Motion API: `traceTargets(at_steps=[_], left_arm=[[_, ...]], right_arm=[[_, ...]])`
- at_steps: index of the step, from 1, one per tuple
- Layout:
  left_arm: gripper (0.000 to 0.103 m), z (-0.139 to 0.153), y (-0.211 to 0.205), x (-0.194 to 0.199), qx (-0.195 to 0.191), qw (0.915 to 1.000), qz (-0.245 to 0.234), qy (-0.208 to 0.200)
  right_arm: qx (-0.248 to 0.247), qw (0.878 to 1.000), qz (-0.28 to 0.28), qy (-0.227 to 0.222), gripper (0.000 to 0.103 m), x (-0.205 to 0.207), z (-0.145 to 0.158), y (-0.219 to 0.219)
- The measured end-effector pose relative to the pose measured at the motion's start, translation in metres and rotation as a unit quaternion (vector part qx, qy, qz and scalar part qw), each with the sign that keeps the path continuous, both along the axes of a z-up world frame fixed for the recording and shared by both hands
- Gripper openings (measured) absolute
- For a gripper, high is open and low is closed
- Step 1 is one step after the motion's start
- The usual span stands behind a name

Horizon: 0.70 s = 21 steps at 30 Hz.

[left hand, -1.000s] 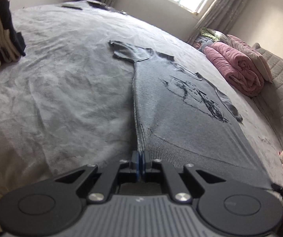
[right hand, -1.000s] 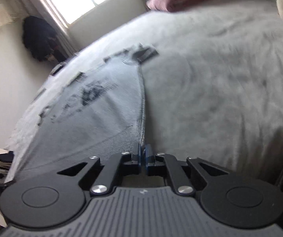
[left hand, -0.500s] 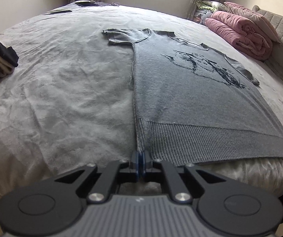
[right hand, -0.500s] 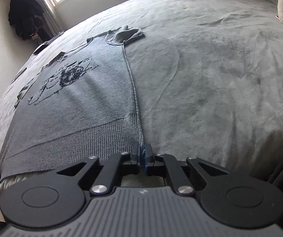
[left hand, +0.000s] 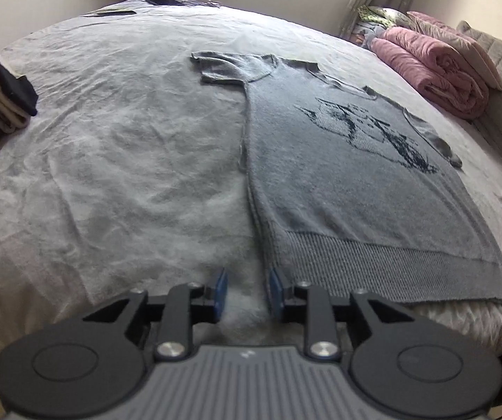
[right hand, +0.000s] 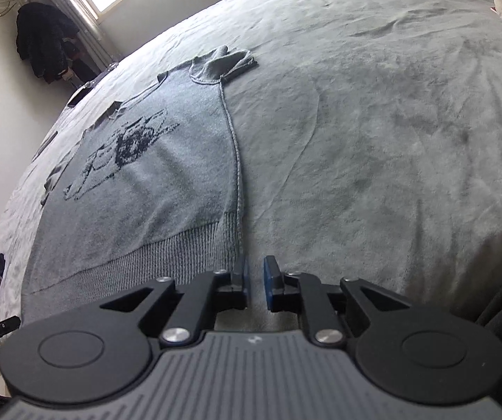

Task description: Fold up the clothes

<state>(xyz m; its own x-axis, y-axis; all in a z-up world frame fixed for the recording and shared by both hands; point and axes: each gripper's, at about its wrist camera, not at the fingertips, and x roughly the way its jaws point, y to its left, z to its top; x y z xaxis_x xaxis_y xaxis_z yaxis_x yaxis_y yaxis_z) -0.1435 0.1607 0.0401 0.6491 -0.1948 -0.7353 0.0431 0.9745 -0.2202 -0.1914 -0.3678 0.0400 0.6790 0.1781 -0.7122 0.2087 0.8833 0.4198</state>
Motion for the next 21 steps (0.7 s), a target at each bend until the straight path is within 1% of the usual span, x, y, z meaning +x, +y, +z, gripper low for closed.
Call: traceTargets(at_steps=[2,4,7,11,16,19,21], left_arm=[[0.029,0.007,0.010,0.002,-0.003,0.9998,0.016,-0.007],[0.029,0.013,0.020,0.008,-0.017,0.9993,0.031,-0.009],[0.029,0.017,0.028,0.026,-0.051,0.9980,0.038,0.005],[0.029,0.017,0.030,0.060,-0.089,0.9948,0.040,0.027],[0.029,0.016,0.026,0.107,-0.095,0.9936,0.050,0.037],[0.031,0.018,0.026,0.133,-0.102,0.9928,0.058,0.022],[0.032,0.017,0.025,0.150,-0.109,0.9919,0.064,0.013]], right_arm=[[0.002,1.000,0.005,-0.009,0.015,0.005,0.007,-0.006],[-0.013,1.000,0.013,-0.007,0.015,0.017,0.011,-0.010],[-0.030,0.999,0.036,-0.003,0.015,0.045,0.016,-0.014],[-0.015,0.997,0.073,0.007,0.015,0.089,0.014,-0.014],[-0.005,0.995,0.095,0.023,0.015,0.138,0.009,-0.016],[-0.002,0.995,0.097,0.029,0.016,0.162,0.007,-0.022],[0.009,0.995,0.089,0.033,0.019,0.176,0.003,-0.028]])
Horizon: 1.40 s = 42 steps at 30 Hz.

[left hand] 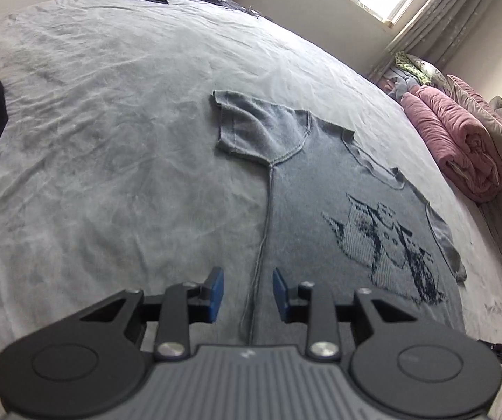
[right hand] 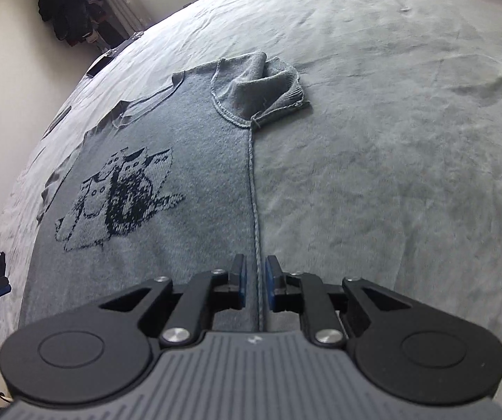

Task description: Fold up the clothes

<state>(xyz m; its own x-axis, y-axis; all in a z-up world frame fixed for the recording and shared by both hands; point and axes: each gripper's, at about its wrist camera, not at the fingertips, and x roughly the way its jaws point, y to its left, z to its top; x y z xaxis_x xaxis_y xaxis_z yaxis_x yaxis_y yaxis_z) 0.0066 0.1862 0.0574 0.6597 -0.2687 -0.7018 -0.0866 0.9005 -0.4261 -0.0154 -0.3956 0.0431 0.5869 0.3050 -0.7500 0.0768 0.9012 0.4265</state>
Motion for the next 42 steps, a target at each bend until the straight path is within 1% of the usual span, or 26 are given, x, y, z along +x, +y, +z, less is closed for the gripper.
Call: traceTargets(at_steps=[2,3,7,13,21,27,31,36,38,39,40,41,42], left_arm=[[0.032,-0.004,0.002,0.016,-0.018,0.9998,0.005,-0.002],[0.032,-0.006,0.002,0.023,-0.026,0.9996,0.007,-0.001],[0.032,-0.013,-0.003,0.045,-0.026,0.9996,0.008,0.000],[0.032,-0.020,-0.008,0.074,-0.033,0.9994,0.013,0.003],[0.032,-0.028,-0.019,0.096,-0.027,0.9996,0.006,0.004],[0.032,-0.031,-0.018,0.111,-0.033,0.9994,0.014,0.001],[0.034,-0.035,-0.016,0.123,-0.048,0.9986,0.024,0.004],[0.035,-0.037,-0.018,0.137,-0.054,0.9981,0.027,0.002],[0.033,-0.038,-0.019,0.141,-0.051,0.9983,0.027,0.002],[0.026,-0.038,-0.020,0.143,-0.048,0.9985,0.027,0.002],[0.014,-0.039,-0.020,0.145,-0.044,0.9986,0.028,0.003],[0.011,-0.040,-0.020,0.147,-0.040,0.9988,0.028,0.004],[0.008,-0.041,-0.020,0.148,-0.037,0.9989,0.027,0.003]], right_arm=[[0.013,1.000,-0.011,0.005,0.032,0.011,-0.005,-0.005],[0.020,1.000,-0.017,0.006,0.033,0.016,-0.008,-0.008],[0.035,0.999,-0.019,0.004,0.033,0.026,-0.015,-0.009],[0.031,0.999,-0.010,-0.004,0.033,0.040,-0.018,-0.007],[0.035,0.999,-0.006,-0.011,0.033,0.060,-0.019,-0.009],[0.040,0.999,-0.004,-0.022,0.033,0.077,-0.020,-0.012],[0.049,0.998,-0.020,-0.033,0.033,0.091,-0.023,-0.016],[0.059,0.996,-0.047,-0.047,0.033,0.110,-0.028,-0.019],[0.061,0.995,-0.055,-0.054,0.033,0.116,-0.030,-0.020],[0.062,0.995,-0.059,-0.058,0.032,0.119,-0.031,-0.020],[0.061,0.994,-0.064,-0.061,0.029,0.122,-0.033,-0.021],[0.059,0.994,-0.069,-0.063,0.022,0.124,-0.034,-0.021],[0.058,0.993,-0.075,-0.066,0.019,0.125,-0.036,-0.021]])
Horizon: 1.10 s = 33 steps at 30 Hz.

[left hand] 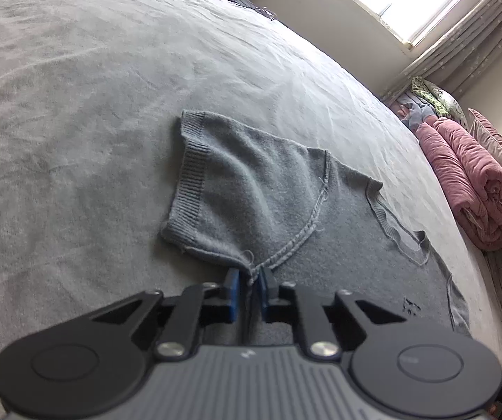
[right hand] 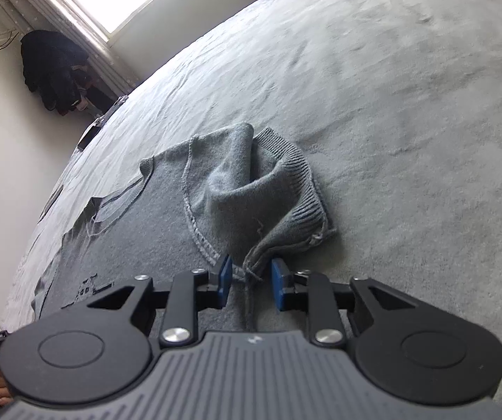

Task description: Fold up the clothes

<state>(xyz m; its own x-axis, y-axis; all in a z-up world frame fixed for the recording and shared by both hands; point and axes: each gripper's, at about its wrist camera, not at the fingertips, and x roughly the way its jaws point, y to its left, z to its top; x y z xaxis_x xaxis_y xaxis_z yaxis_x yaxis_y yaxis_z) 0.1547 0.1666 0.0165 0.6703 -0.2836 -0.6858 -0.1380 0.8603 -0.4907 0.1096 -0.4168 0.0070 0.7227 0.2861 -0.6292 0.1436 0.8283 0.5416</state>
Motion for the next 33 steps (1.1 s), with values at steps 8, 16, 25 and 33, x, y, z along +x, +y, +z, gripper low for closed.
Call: traceTargets(at_steps=[8,16,25,33], left_arm=[[0.000,0.015,0.003,0.005,0.045,0.9979,0.027,-0.039],[0.000,0.008,0.017,0.006,0.008,0.9997,0.020,-0.010],[0.022,0.001,0.017,0.003,-0.044,0.9990,-0.003,-0.004],[0.003,0.003,-0.014,0.007,0.034,0.9990,-0.025,-0.011]], right_arm=[[-0.084,0.994,-0.055,-0.052,0.003,-0.010,0.018,0.005],[-0.161,0.985,-0.052,-0.039,0.003,-0.006,0.008,0.014],[-0.186,0.980,-0.059,-0.043,0.002,-0.008,0.009,0.021],[-0.196,0.978,-0.054,-0.041,0.002,-0.006,0.006,0.023]])
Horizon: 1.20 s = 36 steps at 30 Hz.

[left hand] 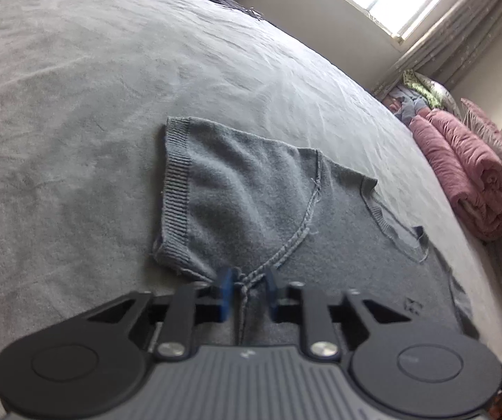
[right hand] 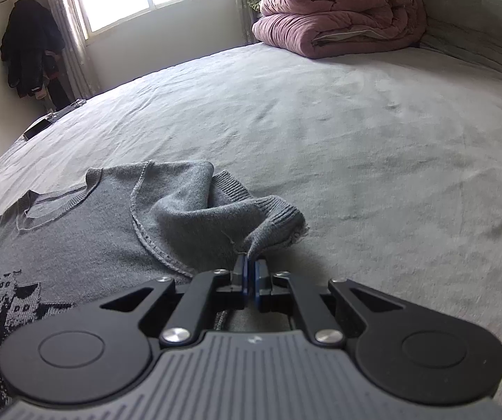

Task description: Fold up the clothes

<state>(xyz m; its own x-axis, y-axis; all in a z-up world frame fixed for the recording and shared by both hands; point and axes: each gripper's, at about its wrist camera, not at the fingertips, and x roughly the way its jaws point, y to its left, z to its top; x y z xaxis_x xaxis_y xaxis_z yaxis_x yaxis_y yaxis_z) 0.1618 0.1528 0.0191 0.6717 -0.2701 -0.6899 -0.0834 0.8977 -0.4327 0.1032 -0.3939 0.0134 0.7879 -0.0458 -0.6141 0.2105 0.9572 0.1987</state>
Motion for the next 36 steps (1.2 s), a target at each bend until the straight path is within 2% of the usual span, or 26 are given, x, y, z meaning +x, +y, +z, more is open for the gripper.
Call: traceTargets(at_steps=[3,6,12,14,16,20,22,27,31,34,36], left_arm=[[0.000,0.004,-0.006,-0.001,0.038,0.9991,-0.015,-0.010],[0.000,0.010,-0.004,-0.003,0.051,0.9983,-0.015,-0.023],[0.000,0.003,-0.011,-0.002,0.096,0.9950,-0.017,-0.023],[0.000,0.005,-0.010,-0.001,0.096,0.9951,-0.015,-0.020],[0.000,0.007,-0.008,-0.001,0.093,0.9955,-0.014,-0.014],[0.001,0.013,-0.003,-0.006,0.079,0.9968,-0.008,-0.012],[0.001,0.018,0.002,-0.009,0.071,0.9974,-0.001,-0.014],[0.001,0.029,0.009,-0.017,0.065,0.9976,0.016,-0.018],[0.001,0.029,0.000,-0.022,0.068,0.9975,-0.005,-0.018],[0.004,0.020,-0.013,-0.020,0.078,0.9966,-0.027,0.000],[0.006,0.014,-0.022,-0.018,0.094,0.9947,-0.038,0.015]], right_arm=[[-0.007,1.000,-0.005,-0.007,0.002,-0.002,0.004,0.000],[-0.011,1.000,-0.010,-0.020,0.002,-0.004,0.010,-0.001],[-0.043,0.999,-0.003,0.000,0.002,0.000,-0.003,0.006],[-0.046,0.999,0.007,-0.003,0.002,0.000,-0.003,0.009],[-0.023,1.000,0.007,0.000,0.006,0.001,-0.002,0.005],[0.011,1.000,0.011,0.017,0.029,0.001,0.007,-0.001],[0.007,1.000,0.010,0.018,0.033,0.000,0.012,0.000],[0.000,1.000,0.001,0.020,0.033,-0.004,0.023,-0.001],[0.003,1.000,0.003,0.001,0.034,-0.009,0.031,0.000],[0.021,0.999,0.028,0.009,0.034,-0.006,0.028,0.005],[0.007,0.999,0.031,0.028,0.034,-0.003,0.022,0.008]])
